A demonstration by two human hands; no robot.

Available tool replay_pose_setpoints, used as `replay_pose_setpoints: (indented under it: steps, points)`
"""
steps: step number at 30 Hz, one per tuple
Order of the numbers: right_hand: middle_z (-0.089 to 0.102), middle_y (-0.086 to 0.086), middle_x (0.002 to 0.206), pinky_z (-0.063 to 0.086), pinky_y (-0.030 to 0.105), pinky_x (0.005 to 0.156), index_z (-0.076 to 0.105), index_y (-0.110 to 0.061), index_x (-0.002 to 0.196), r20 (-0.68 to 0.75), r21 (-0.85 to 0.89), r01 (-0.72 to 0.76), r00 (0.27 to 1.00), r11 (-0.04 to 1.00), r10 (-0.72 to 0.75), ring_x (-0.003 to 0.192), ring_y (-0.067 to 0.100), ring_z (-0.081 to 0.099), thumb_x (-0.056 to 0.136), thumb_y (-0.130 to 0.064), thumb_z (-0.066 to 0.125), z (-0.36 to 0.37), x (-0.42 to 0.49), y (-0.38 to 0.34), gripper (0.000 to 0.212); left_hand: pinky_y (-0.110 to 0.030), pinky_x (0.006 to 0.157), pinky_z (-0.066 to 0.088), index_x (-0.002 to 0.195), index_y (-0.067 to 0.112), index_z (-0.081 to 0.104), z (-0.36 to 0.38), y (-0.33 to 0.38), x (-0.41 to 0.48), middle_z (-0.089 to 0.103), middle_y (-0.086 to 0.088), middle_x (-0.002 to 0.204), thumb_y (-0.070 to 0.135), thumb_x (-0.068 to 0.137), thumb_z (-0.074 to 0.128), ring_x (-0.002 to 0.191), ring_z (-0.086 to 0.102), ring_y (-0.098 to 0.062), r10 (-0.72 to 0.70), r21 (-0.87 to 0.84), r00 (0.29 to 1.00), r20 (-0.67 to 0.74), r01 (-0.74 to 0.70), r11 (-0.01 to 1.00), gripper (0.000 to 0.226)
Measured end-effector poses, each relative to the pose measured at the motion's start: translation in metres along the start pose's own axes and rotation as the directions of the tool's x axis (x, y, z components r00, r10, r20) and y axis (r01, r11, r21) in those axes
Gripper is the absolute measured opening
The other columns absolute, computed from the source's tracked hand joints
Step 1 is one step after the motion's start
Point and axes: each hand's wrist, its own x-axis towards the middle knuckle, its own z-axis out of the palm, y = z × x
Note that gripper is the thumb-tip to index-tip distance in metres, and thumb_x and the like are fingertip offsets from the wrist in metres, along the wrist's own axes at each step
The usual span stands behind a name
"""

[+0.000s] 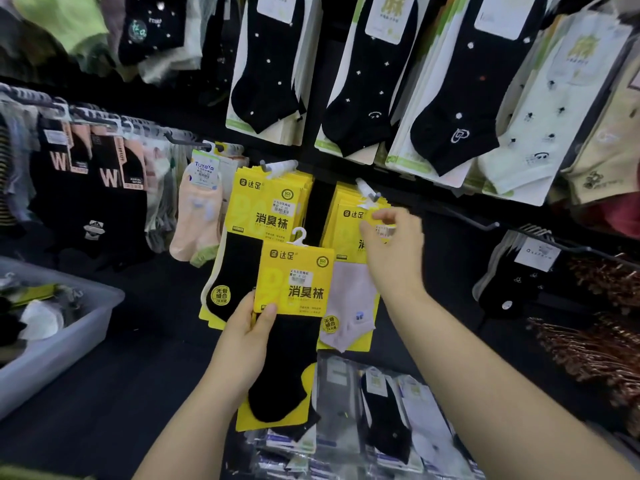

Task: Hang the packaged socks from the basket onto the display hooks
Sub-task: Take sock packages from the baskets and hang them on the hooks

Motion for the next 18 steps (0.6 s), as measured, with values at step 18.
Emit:
replay_pose_setpoints:
  steps: [18]
  points:
    - [0.067,0.000,0.101,0.050,0.051,0.093,0.065,-0.029,0.089,0.118,0.198,-0.164,0.983,0.966,0.143,0.100,0.023,0.063,0.095,-0.029,0.051,-0.019,0.023,-0.003,0.015,-0.011,0.084,0.044,0.118,0.039,0.051,0.025,-0.012,-0.002,0.058,0.013,0.121,0.018,0.097,0.051,0.112,0.053,0.004,0.022,0.116,0.971,0.237,-0.050,0.992,0.030]
